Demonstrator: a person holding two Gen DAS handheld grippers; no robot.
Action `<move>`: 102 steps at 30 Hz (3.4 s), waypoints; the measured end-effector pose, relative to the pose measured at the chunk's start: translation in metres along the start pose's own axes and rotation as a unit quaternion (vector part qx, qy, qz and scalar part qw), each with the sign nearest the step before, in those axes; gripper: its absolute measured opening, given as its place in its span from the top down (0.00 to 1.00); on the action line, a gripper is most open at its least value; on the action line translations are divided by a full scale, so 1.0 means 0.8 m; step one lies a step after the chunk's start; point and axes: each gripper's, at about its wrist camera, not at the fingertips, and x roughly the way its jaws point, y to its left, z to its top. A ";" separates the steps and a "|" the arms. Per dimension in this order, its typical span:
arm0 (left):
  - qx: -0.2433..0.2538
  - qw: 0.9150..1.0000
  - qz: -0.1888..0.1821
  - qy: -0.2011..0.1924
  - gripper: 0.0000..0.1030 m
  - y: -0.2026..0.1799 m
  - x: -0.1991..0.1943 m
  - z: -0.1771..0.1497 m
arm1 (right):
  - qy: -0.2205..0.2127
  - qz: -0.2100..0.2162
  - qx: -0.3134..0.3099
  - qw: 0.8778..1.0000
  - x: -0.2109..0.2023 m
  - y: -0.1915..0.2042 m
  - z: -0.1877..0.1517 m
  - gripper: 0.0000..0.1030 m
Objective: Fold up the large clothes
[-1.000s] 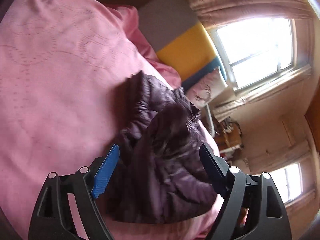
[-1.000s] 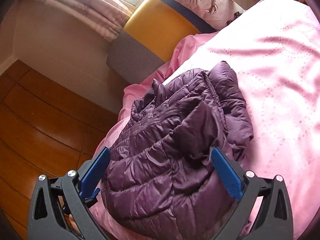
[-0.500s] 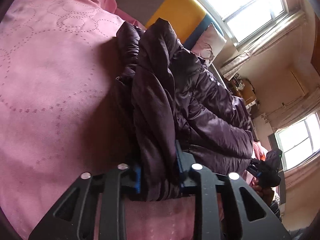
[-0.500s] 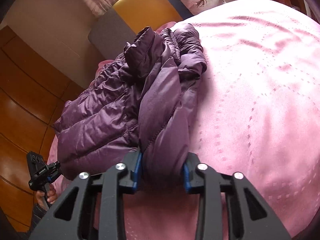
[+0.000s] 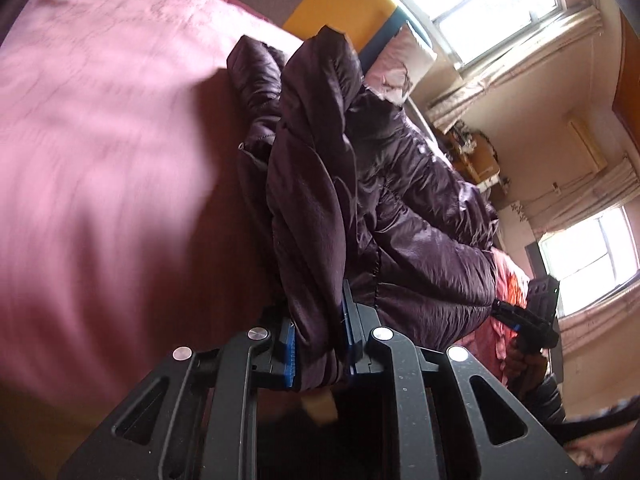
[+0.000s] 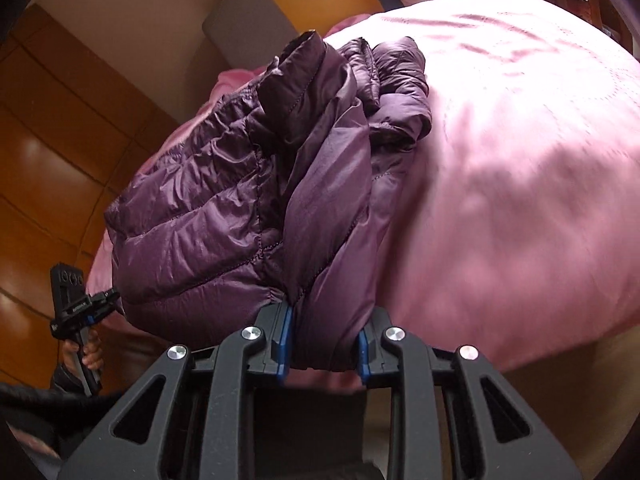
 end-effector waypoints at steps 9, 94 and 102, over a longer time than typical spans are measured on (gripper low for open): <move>0.011 0.996 0.066 -0.060 0.24 -0.009 -0.045 -0.008 | -0.079 -0.084 -0.067 0.991 -0.022 0.030 0.051 0.32; 0.155 0.959 0.201 -0.127 0.98 -0.074 0.033 0.123 | -0.157 -0.146 -0.096 0.972 0.016 0.077 0.190 0.90; 0.141 0.959 0.184 -0.164 0.99 -0.083 0.002 0.160 | -0.198 -0.133 -0.106 0.965 -0.004 0.103 0.235 0.90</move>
